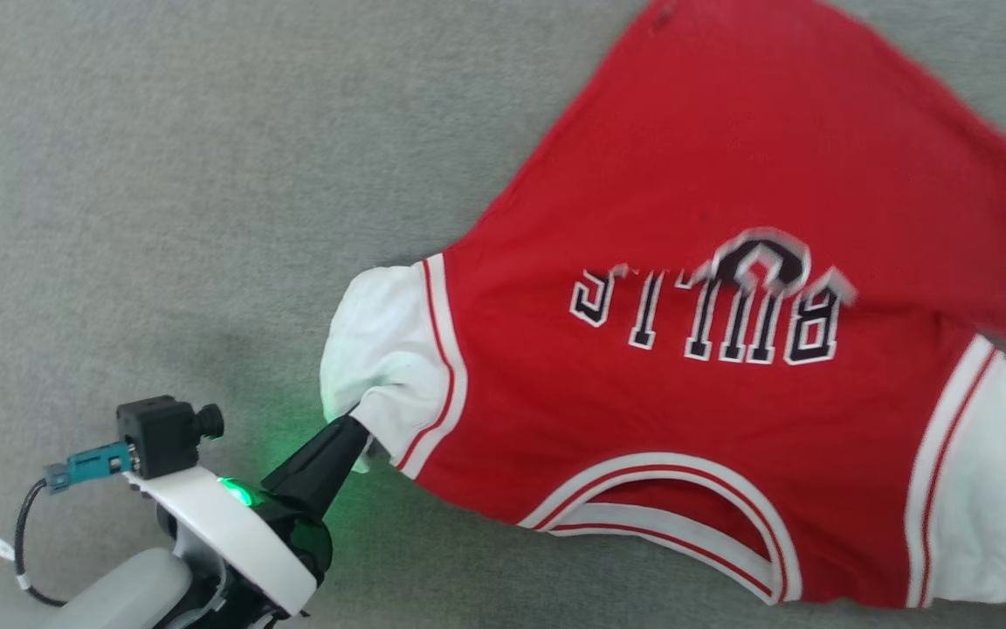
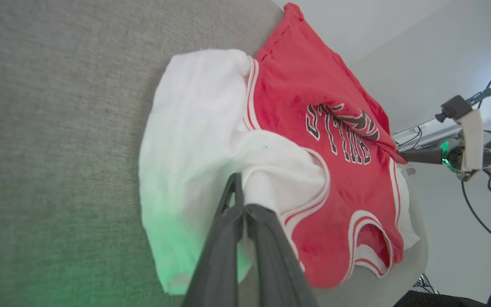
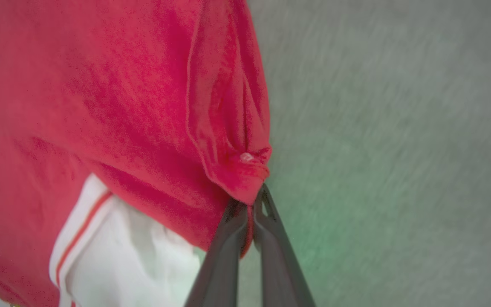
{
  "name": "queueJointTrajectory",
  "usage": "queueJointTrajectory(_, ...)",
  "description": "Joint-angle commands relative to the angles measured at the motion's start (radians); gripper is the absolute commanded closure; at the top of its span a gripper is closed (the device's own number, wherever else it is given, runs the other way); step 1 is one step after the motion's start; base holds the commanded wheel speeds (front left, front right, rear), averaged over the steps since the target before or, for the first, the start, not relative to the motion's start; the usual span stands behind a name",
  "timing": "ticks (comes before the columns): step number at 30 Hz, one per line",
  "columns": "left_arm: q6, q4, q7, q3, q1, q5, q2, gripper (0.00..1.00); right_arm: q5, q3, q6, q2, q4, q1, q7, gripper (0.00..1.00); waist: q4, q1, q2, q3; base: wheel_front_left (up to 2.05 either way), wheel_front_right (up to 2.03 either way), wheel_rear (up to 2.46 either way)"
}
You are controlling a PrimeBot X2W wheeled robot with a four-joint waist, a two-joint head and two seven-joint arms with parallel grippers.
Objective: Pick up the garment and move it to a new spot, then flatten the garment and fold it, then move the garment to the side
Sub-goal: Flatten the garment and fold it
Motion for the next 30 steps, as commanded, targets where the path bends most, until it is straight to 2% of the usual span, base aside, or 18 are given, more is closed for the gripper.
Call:
queueJointTrajectory(1, -0.002, 0.001, -0.005, 0.011, 0.017, 0.012, 0.004, 1.0, 0.015, -0.016, 0.0, 0.0, -0.055, 0.09, 0.015, 1.0, -0.03, 0.0, 0.0, -0.025, 0.0, 0.0, 0.0)
queueJointTrajectory(5, -0.002, 0.014, -0.005, 0.047, 0.051, 0.019, 0.016, 1.0, 0.036, -0.032, 0.0, 0.038, -0.221, 0.345, 0.072, 1.0, -0.059, 0.0, 0.0, -0.044, 0.0, 0.0, 0.0)
queueJointTrajectory(9, -0.002, 0.018, -0.005, 0.061, 0.07, 0.022, 0.017, 1.0, 0.005, -0.019, 0.0, 0.103, -0.356, 0.538, 0.103, 1.0, -0.069, 0.0, 0.0, -0.054, 0.0, 0.0, 0.0)
queueJointTrajectory(12, -0.002, 0.015, -0.005, 0.066, 0.07, 0.021, 0.017, 1.0, -0.041, 0.018, 0.0, 0.152, -0.416, 0.626, 0.099, 1.0, -0.073, 0.0, 0.0, -0.055, 0.0, 0.0, 0.0)
queueJointTrajectory(17, -0.002, 0.005, -0.001, 0.058, 0.062, 0.022, 0.024, 1.0, -0.099, 0.055, 0.0, 0.209, -0.461, 0.644, 0.048, 1.0, -0.082, 0.0, 0.0, -0.053, 0.0, 0.0, 0.0)
queueJointTrajectory(18, -0.002, 0.006, -0.001, 0.057, 0.061, 0.02, 0.026, 1.0, -0.11, 0.046, 0.0, 0.218, -0.468, 0.637, 0.028, 0.9, -0.084, 0.0, 0.0, -0.054, 0.0, 0.0, 0.0)
queueJointTrajectory(19, -0.002, 0.007, -0.001, 0.057, 0.059, 0.018, 0.028, 1.0, -0.12, 0.034, 0.0, 0.221, -0.475, 0.631, 0.011, 0.22, -0.086, 0.0, 0.0, -0.054, 0.0, 0.0, 0.0)
queueJointTrajectory(20, -0.002, 0.008, -0.001, 0.058, 0.059, 0.015, 0.028, 1.0, -0.13, 0.023, 0.0, 0.213, -0.487, 0.629, 0.001, 0.0, -0.087, 0.0, 0.0, -0.055, 0.0, 0.0, 0.0)
queueJointTrajectory(23, -0.002, 0.005, -0.001, 0.061, 0.058, 0.011, 0.029, 1.0, -0.157, -0.032, 0.0, 0.174, -0.551, 0.619, -0.008, 0.0, -0.091, 0.0, 0.0, -0.055, 0.0, 0.0, 0.0)
queueJointTrajectory(27, -0.002, -0.006, -0.002, 0.059, 0.053, 0.022, 0.019, 1.0, -0.148, -0.182, 0.0, 0.139, -0.639, 0.573, 0.027, 0.0, -0.087, 0.0, 0.0, -0.052, 0.0, 0.0, 0.0)
queueJointTrajectory(28, -0.002, -0.01, -0.002, 0.055, 0.044, 0.028, 0.014, 1.0, -0.12, -0.248, 0.0, 0.12, -0.658, 0.53, 0.051, 0.0, -0.078, 0.0, 0.0, -0.046, 0.0, 0.0, 0.0)
queueJointTrajectory(30, -0.002, -0.011, -0.002, 0.051, 0.035, 0.026, 0.006, 1.0, -0.103, -0.292, 0.0, 0.103, -0.65, 0.451, 0.045, 0.0, -0.068, 0.0, 0.0, -0.037, 0.0, 0.0, 0.0)
